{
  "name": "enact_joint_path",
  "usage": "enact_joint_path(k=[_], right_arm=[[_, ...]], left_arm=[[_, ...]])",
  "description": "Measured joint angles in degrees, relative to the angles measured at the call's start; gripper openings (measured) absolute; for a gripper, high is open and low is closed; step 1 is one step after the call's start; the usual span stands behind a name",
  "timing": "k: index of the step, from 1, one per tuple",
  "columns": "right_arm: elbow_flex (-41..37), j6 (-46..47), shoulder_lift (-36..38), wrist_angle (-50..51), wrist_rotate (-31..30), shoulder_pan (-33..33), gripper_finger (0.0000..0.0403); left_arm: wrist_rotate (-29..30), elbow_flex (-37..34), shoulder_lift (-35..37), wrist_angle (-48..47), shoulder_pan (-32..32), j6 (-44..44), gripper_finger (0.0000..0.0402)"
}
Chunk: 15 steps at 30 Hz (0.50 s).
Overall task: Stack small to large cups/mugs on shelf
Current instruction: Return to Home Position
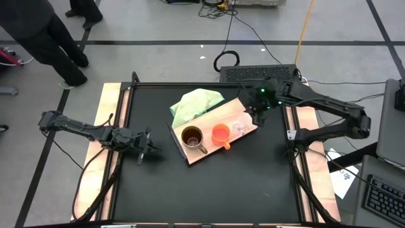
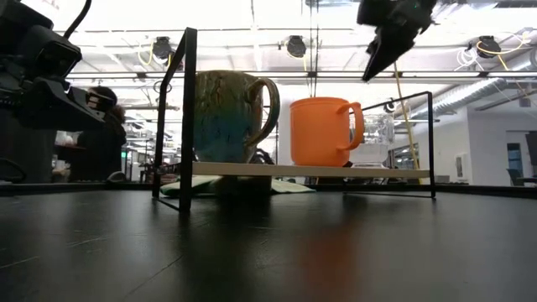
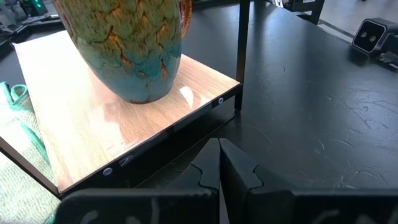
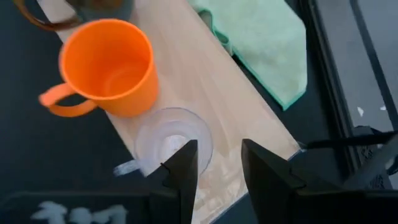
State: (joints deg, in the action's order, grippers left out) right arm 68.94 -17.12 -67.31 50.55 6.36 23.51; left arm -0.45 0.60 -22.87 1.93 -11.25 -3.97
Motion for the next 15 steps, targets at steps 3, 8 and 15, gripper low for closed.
enact_joint_path(k=[3,8,15], right_arm=[[0.0,0.0,2.3,2.6,3.0,0.0,0.0095],[-2.3,-0.2,6.5,4.8,7.8,-0.7,0.0024],[-13.2,0.9,15.7,0.3,9.4,-3.8,0.0002]], left_arm=[[0.0,0.0,0.0,0.0,0.0,0.0,0.0005],[0.2,0.0,0.0,-0.1,0.0,0.0,0.0005],[0.7,0.0,0.0,-0.1,0.0,-0.4,0.0005]])
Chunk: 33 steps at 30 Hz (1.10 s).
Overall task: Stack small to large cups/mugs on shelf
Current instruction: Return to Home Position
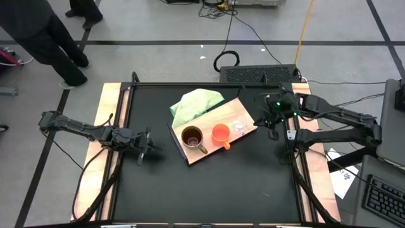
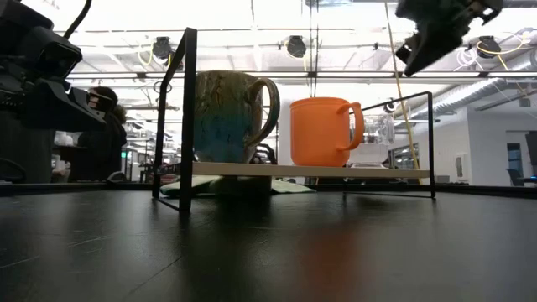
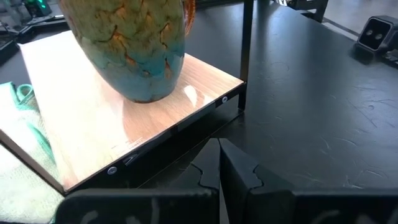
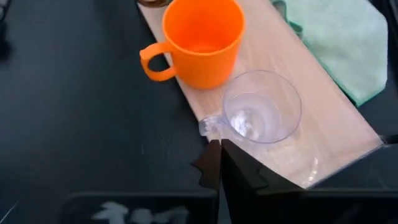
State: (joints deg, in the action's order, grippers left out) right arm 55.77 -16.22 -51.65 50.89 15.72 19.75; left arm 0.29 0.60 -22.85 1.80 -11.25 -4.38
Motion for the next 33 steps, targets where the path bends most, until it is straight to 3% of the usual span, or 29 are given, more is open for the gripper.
enact_joint_path(k=[9,19,26,33], right_arm=[[-13.5,10.6,14.2,-15.6,5.6,-0.8,0.0001],[-26.0,19.8,25.5,-32.3,5.6,-7.0,0.0],[-35.8,21.6,29.5,-50.0,5.6,-13.0,0.0],[-42.0,20.7,29.9,-57.6,5.4,-16.8,0.0]], left_arm=[[5.3,0.0,0.0,0.5,0.0,-0.9,0.0005],[5.8,0.0,0.1,5.9,0.0,-5.4,0.0005],[5.8,0.0,0.1,9.1,0.0,-6.6,0.0005],[7.3,0.0,0.1,9.8,0.0,-8.0,0.0005]])
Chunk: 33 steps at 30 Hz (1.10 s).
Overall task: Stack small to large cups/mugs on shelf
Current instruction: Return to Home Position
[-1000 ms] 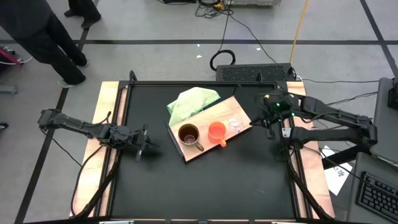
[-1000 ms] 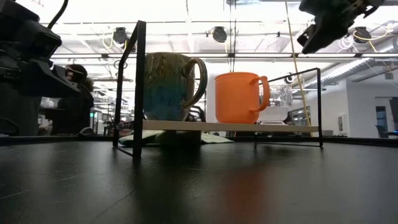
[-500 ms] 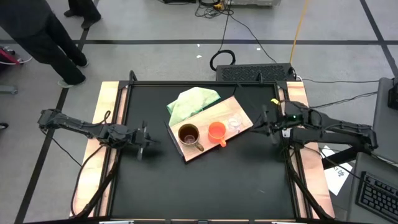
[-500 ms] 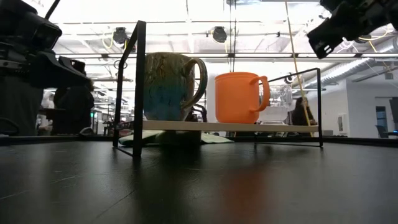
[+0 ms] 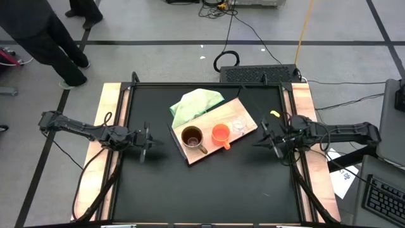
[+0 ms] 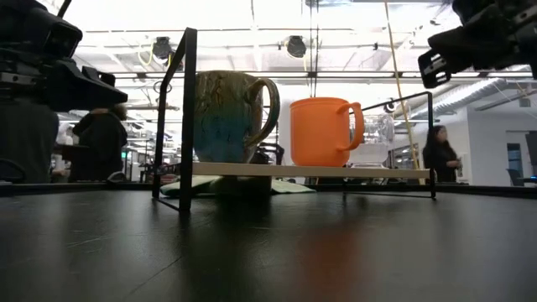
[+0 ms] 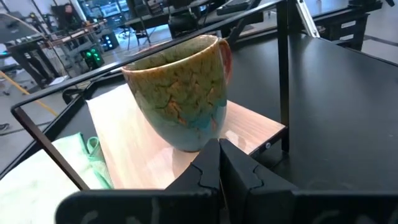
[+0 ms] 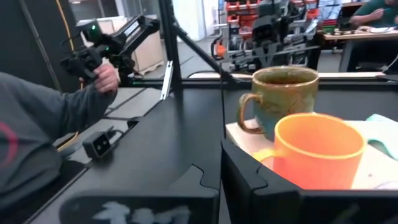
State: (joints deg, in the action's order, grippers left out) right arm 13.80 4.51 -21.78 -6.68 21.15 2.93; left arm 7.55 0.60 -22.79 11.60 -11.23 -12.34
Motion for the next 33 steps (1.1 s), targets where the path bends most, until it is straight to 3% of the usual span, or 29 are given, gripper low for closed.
enact_joint_path(k=[9,15,25,33], right_arm=[[-2.7,-2.5,0.0,-0.4,-0.2,-2.9,0.0],[-5.6,-2.6,0.0,-6.1,-0.3,-4.5,0.0],[-11.1,-1.6,0.0,-14.3,-0.3,-4.7,0.0],[-11.6,-1.4,0.0,-14.1,-0.3,-4.7,0.0]], left_arm=[[0.0,0.0,0.0,0.1,0.0,0.0,0.0005],[0.0,0.0,0.0,0.4,0.0,0.3,0.0005],[0.0,0.0,0.0,0.4,0.0,0.9,0.0005],[0.0,0.0,0.0,0.4,0.0,1.2,0.0005]])
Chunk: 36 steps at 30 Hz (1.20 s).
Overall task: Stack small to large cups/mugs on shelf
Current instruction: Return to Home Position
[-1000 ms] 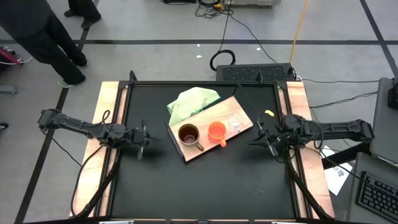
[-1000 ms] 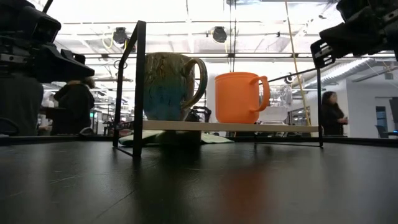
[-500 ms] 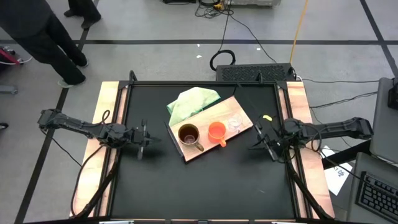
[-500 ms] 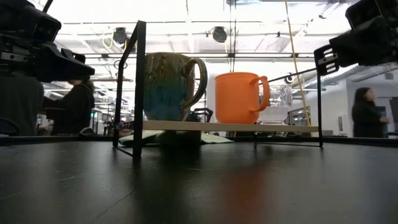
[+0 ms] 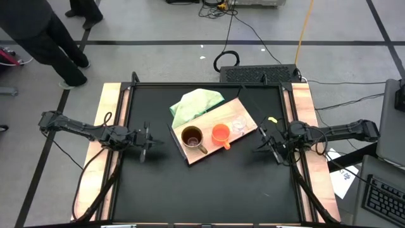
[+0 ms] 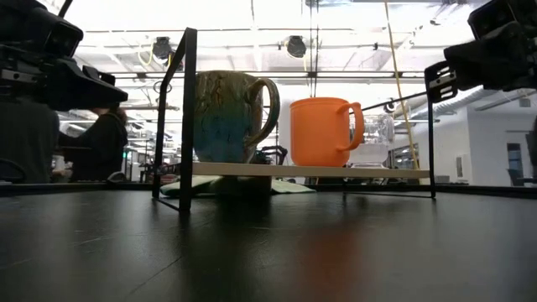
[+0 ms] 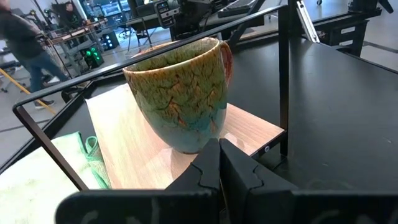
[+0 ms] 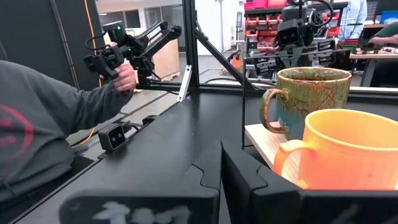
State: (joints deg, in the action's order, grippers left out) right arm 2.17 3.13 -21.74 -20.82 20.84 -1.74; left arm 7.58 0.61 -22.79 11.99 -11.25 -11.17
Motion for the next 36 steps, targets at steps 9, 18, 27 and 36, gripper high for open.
enact_joint_path(k=[9,18,27,36], right_arm=[[-0.1,-0.1,0.0,0.0,0.0,0.0,0.0],[-0.2,-2.3,0.0,-1.3,0.0,0.0,0.0],[-0.2,-4.3,0.0,-1.8,-0.5,0.0,0.0],[-0.3,-3.9,0.0,-4.1,-1.6,0.0,0.0]], left_arm=[[-2.4,0.0,0.0,-0.7,-0.2,1.0,0.0005],[2.4,0.0,0.0,3.3,0.0,-1.8,0.0005],[2.9,0.0,0.0,4.2,5.5,-3.3,0.0005],[-6.8,0.0,5.0,5.1,11.4,-2.7,0.0005]])
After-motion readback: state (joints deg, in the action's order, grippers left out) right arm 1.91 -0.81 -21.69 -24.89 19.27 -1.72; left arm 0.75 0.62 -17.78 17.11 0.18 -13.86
